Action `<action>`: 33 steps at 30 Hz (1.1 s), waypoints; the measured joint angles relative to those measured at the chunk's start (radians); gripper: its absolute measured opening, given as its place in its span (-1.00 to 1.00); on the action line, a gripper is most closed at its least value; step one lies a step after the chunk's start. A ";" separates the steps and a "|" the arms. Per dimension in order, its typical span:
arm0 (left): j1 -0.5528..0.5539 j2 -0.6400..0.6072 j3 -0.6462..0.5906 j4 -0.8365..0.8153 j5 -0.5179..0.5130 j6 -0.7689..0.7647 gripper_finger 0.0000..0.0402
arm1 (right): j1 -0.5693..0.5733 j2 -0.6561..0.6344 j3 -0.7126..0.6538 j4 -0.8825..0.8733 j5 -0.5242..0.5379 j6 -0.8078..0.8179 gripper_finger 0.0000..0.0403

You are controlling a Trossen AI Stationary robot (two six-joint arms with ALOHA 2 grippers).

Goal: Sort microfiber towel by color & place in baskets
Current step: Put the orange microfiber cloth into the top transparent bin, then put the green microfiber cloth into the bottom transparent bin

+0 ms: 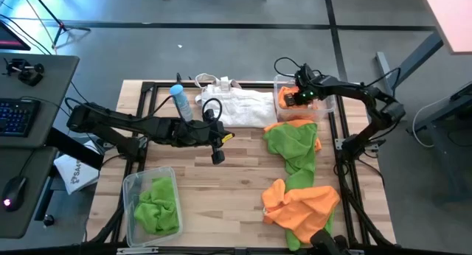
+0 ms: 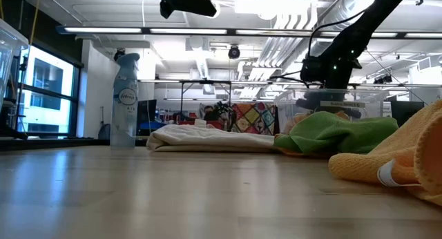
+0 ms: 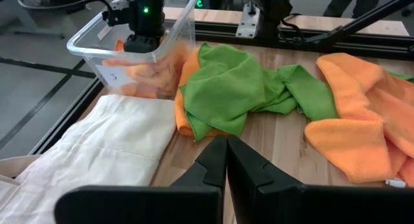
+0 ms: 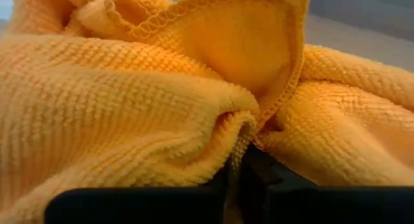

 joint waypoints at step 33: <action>0.000 -0.022 0.001 -0.084 0.017 0.108 -1.00 | 0.437 -0.604 0.293 -0.705 0.137 0.548 -0.40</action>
